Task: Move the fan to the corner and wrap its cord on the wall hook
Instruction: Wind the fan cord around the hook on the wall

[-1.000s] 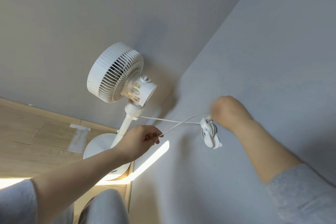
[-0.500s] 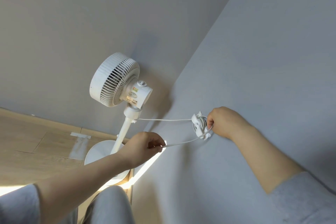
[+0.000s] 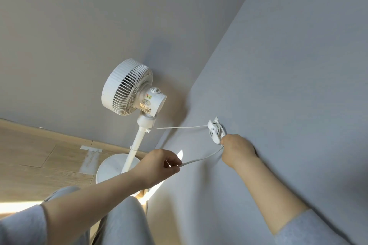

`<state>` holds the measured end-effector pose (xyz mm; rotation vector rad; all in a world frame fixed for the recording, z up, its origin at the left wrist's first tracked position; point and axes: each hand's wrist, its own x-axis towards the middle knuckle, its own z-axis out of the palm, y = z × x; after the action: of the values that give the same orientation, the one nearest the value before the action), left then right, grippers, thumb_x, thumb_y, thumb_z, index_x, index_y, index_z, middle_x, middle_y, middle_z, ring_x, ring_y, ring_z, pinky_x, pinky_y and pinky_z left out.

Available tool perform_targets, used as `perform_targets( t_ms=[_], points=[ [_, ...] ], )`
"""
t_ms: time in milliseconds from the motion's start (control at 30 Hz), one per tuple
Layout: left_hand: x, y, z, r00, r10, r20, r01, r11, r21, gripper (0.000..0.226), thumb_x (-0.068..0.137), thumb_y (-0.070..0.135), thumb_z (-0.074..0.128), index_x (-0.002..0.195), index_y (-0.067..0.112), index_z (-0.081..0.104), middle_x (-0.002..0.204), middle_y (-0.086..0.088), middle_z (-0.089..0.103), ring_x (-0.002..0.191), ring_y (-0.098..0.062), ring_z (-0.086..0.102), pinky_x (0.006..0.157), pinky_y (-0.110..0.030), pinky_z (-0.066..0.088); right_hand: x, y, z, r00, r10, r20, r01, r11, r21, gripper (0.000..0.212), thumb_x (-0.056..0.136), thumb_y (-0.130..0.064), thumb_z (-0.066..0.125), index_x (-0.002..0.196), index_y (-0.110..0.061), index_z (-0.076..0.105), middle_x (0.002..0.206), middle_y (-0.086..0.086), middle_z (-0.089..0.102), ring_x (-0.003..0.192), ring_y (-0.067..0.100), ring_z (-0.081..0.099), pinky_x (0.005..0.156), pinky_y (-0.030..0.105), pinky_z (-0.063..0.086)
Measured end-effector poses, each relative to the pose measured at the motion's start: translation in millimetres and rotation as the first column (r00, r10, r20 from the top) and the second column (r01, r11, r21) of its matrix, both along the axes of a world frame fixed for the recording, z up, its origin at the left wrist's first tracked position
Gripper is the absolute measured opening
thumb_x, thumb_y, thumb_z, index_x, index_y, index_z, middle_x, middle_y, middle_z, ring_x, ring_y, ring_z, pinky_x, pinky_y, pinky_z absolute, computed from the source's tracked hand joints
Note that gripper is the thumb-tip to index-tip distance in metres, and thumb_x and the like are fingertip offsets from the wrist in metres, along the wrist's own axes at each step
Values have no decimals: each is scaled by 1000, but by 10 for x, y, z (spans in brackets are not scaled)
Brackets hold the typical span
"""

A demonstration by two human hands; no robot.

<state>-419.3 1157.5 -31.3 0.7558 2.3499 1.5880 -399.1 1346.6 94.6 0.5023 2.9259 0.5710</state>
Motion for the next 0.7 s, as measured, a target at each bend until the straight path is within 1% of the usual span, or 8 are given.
perform_targets(
  t_ms=[67,200,300,400,467,533,633,700],
  points=[
    [19,5,-39,1000,-4,3,4,1000,-8,11,82,21,66,86,30,69,72,14,63,68,-7,59,67,-20,51,44,-8,-74,1000,11,-9,-11,1000,13,35,86,0,46,117,-10,59,116,10,65,105,28,63,70,26,41],
    [39,10,-128,1000,-7,0,7,1000,-29,15,81,22,66,81,37,66,77,14,65,76,-11,63,74,-27,54,145,-31,-209,999,46,-12,-46,998,38,26,87,-1,45,105,-15,57,115,9,65,105,27,63,66,27,37],
    [39,32,-159,1000,-8,-5,7,999,-38,16,81,21,66,82,37,66,76,15,65,77,-11,63,75,-26,54,203,-54,-354,997,65,-35,-64,997,33,27,89,-5,45,115,-10,54,120,7,61,110,24,60,70,30,42],
    [33,65,-179,1000,-9,-4,9,998,-56,18,82,21,66,81,38,65,74,15,64,77,-11,63,75,-25,54,213,-39,-497,996,71,-52,-71,997,4,38,89,-6,44,128,-7,45,128,6,55,114,21,58,81,32,50],
    [32,81,-200,1000,4,2,-4,998,-65,18,82,20,66,80,37,65,71,14,62,72,-8,60,70,-20,51,189,-12,-561,995,80,-63,-81,997,-15,40,90,-8,45,129,-7,43,129,5,54,115,20,57,82,31,50],
    [28,86,-221,1000,18,18,-17,998,-60,19,82,19,66,79,37,64,66,13,59,64,-1,56,60,-9,44,164,-14,-598,995,73,-65,-77,996,-47,41,90,-9,46,131,-7,42,131,6,52,116,21,56,84,30,50],
    [0,107,-263,998,22,59,-19,998,-62,16,83,17,64,80,33,65,64,12,58,57,5,54,53,-8,42,119,-14,-668,995,67,-70,-73,993,-95,46,90,-8,44,136,-5,37,134,7,49,116,22,56,86,31,50],
    [-30,126,-294,994,30,101,-23,998,-65,9,84,17,63,85,24,68,66,13,58,52,5,54,48,-12,43,85,2,-722,994,75,-83,-84,989,-123,49,91,-10,44,139,-5,34,136,7,47,118,22,55,88,31,49]
  ],
)
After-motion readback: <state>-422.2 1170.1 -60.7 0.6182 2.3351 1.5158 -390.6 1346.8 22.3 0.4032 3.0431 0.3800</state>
